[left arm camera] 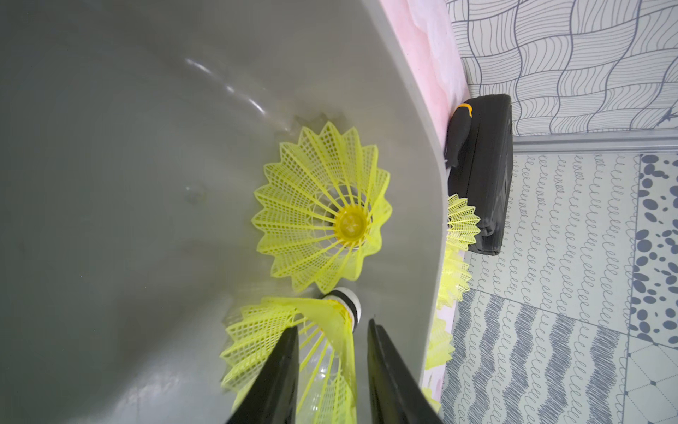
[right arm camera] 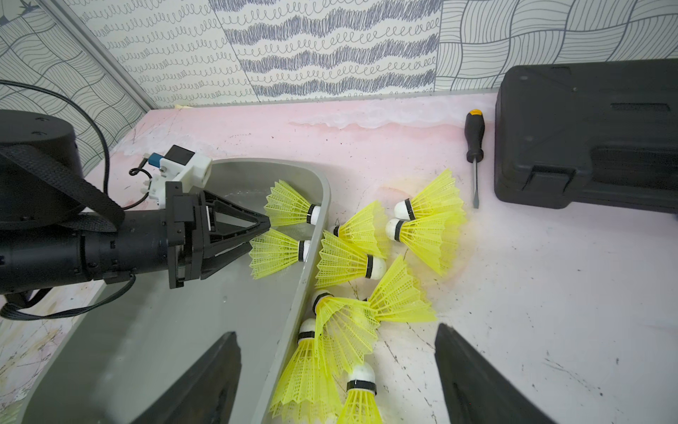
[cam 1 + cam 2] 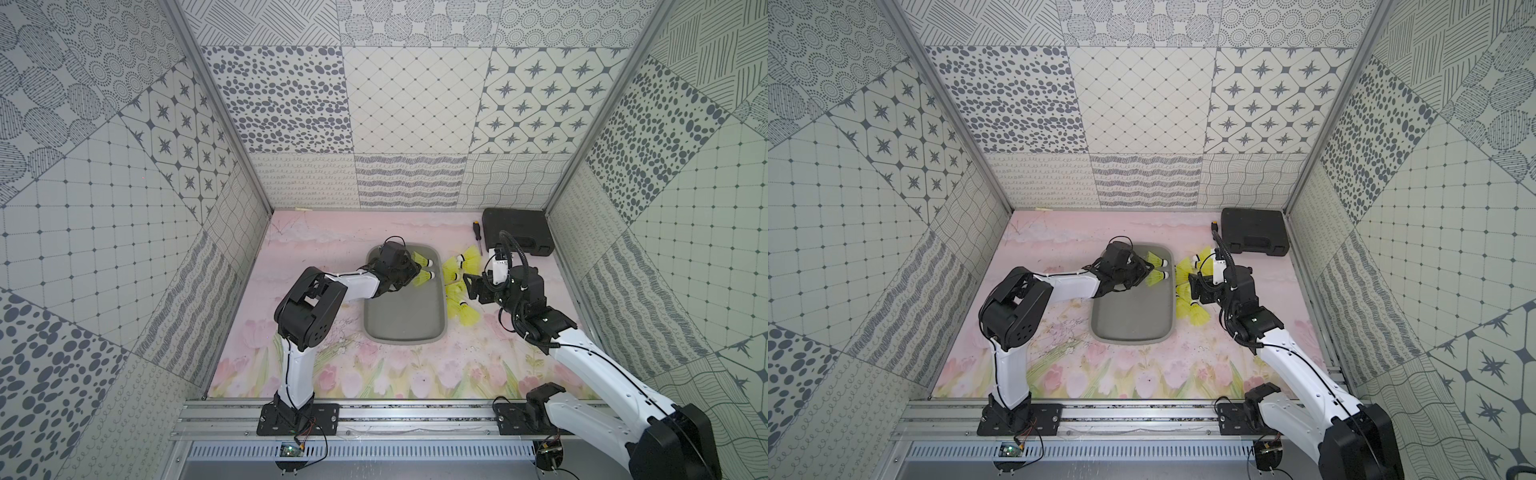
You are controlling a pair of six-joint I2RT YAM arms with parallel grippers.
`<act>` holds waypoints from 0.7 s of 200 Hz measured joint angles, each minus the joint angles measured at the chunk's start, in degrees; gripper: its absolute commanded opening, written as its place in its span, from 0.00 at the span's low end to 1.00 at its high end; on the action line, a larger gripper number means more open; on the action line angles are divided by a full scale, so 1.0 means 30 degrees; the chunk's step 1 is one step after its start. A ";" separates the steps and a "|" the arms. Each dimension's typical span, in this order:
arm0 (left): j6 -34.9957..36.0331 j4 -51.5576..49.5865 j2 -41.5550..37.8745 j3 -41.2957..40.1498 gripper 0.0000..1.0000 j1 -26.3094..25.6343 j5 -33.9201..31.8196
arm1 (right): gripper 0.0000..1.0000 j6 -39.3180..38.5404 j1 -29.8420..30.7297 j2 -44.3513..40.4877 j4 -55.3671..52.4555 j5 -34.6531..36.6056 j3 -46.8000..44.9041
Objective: Put the shuttlecocks into the storage box
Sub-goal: Place the shuttlecock in the storage box.
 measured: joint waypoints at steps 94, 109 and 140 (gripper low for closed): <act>0.0379 -0.0270 -0.0073 0.0029 0.32 0.0051 0.0313 | 0.86 0.0124 -0.0197 0.0000 -0.0357 -0.0022 -0.0117; 0.0408 -0.0240 -0.0036 0.0160 0.30 0.0080 0.0444 | 0.86 0.0124 -0.0197 0.0000 -0.0466 -0.0029 -0.0138; 0.0430 -0.0146 0.0146 0.0408 0.30 0.0124 0.0648 | 0.86 0.0124 -0.0284 0.0000 -0.0634 -0.0066 -0.0168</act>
